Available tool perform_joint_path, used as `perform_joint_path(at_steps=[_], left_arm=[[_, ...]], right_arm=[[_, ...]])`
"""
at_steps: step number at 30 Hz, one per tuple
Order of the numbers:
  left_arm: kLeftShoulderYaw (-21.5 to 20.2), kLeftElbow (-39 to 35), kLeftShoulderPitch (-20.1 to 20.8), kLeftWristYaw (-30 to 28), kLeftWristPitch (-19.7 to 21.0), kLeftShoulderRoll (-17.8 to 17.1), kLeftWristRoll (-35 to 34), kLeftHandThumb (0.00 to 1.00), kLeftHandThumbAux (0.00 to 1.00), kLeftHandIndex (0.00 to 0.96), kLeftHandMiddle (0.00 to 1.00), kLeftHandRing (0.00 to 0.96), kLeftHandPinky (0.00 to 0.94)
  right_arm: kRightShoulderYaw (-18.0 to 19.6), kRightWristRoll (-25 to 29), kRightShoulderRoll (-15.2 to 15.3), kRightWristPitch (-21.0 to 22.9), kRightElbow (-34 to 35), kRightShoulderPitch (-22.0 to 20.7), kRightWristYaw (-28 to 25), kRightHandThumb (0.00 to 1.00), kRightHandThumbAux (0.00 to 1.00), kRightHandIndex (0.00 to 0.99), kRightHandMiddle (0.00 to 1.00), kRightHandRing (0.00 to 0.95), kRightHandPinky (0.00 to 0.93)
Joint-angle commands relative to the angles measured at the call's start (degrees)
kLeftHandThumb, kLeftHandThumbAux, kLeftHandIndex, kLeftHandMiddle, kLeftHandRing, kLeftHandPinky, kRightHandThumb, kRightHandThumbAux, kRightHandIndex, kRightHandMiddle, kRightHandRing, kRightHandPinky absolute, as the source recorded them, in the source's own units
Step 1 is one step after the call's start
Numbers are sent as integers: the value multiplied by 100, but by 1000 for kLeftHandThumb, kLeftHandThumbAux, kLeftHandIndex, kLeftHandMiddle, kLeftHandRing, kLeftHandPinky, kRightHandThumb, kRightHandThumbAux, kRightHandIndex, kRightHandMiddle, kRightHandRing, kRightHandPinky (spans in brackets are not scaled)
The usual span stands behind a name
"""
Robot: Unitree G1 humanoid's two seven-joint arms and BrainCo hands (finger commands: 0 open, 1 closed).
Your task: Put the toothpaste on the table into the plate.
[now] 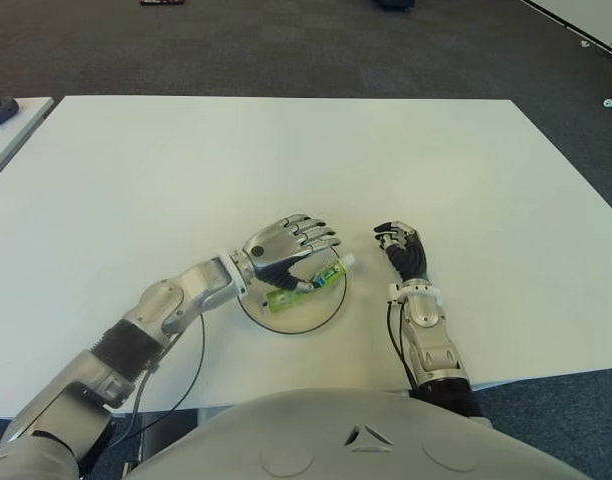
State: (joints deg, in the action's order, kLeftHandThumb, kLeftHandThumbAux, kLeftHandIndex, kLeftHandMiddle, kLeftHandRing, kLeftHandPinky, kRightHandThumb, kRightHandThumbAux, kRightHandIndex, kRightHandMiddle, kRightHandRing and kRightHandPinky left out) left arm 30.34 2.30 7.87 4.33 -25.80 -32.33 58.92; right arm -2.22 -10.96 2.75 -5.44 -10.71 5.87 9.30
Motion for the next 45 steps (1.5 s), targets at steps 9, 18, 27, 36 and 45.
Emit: perform_joint_path(at_steps=[9, 18, 27, 36, 45], left_arm=[[-221, -113, 78, -192, -157, -214, -224, 244, 237, 0, 0, 0, 0], [-356, -202, 114, -899, -91, -242, -661, 258, 215, 0, 0, 0, 0], [-1017, 62, -99, -812, 263, 44, -1681, 243, 254, 0, 0, 0, 10], [-1809, -126, -713, -626, 967, 1114, -3393, 230, 509, 0, 19, 45, 161], [-2611, -45, -1109, -318, 1026, 1955, -4711, 230, 790, 194, 240, 215, 241]], right_arm=[[11, 13, -5, 37, -63, -45, -10, 713, 733, 418, 418, 396, 401], [5, 15, 2, 35, -66, -53, -27, 713, 733, 418, 418, 397, 407], [7, 43, -21, 26, -75, -52, -32, 713, 733, 419, 419, 397, 405], [18, 28, -39, 58, -35, -48, -11, 714, 733, 418, 425, 404, 412], [26, 55, -22, 20, -82, -99, -43, 716, 733, 419, 427, 405, 409]])
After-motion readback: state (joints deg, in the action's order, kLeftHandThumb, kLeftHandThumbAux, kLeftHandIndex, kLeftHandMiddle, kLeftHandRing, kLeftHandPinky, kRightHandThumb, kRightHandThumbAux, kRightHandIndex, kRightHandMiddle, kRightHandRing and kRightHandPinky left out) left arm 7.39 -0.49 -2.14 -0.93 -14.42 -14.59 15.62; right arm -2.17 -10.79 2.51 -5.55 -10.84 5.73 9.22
